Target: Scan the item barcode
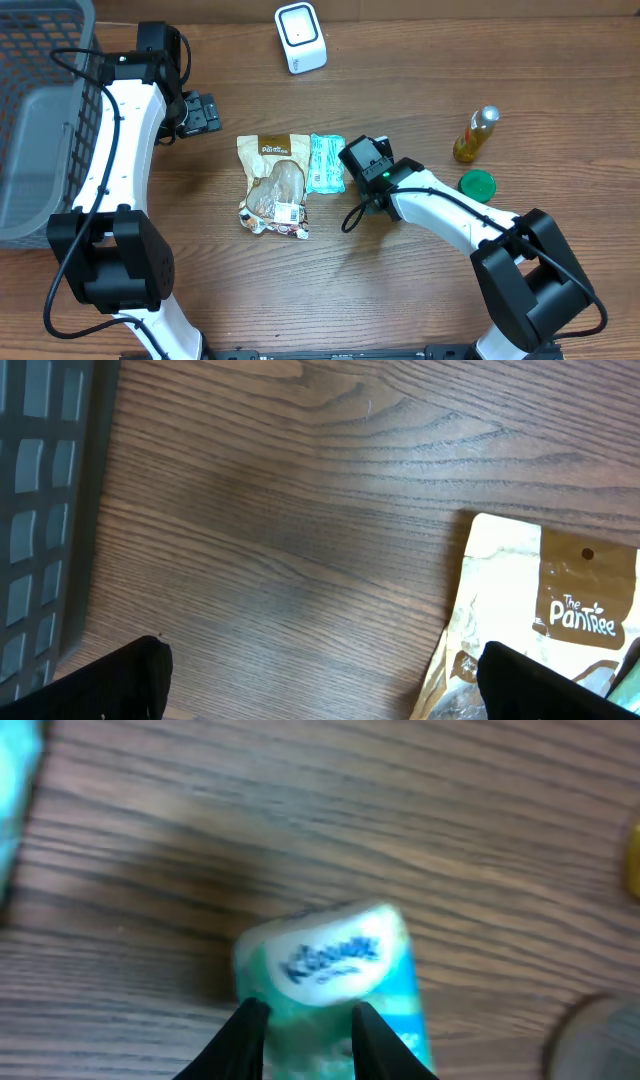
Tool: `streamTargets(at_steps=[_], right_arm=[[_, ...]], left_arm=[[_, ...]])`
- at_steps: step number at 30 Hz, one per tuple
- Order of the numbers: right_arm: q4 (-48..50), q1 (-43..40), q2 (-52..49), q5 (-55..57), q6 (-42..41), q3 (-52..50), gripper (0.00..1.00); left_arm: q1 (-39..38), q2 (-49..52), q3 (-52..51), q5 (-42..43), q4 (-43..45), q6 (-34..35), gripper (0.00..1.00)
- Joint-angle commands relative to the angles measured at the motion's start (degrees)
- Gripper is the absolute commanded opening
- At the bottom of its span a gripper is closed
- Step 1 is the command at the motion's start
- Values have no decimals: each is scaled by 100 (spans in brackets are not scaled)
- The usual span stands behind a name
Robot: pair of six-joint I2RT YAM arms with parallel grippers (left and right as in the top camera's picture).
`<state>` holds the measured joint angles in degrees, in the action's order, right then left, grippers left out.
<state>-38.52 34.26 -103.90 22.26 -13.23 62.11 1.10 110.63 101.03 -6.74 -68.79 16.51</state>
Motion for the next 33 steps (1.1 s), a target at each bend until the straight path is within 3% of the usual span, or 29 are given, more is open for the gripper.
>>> streamTargets(at_steps=[1, 5, 16, 28, 30, 33], right_arm=[[105, 11, -7, -306, 129, -192, 27], [109, 4, -7, -282, 179, -203, 32], [-251, 7, -7, -26, 326, -133, 32], [343, 7, -24, -52, 326, -745, 20], [334, 7, -20, -52, 326, -726, 6], [168, 11, 17, -197, 291, -496, 4]], left_arm=[[-39, -85, 92, -74, 7, -22, 99], [-39, -85, 92, -72, 7, -24, 99], [-39, -85, 92, -74, 7, -22, 100], [-39, -85, 92, -74, 7, -22, 100], [-39, -85, 92, -74, 7, -24, 100], [-39, -85, 92, -74, 7, -22, 99]])
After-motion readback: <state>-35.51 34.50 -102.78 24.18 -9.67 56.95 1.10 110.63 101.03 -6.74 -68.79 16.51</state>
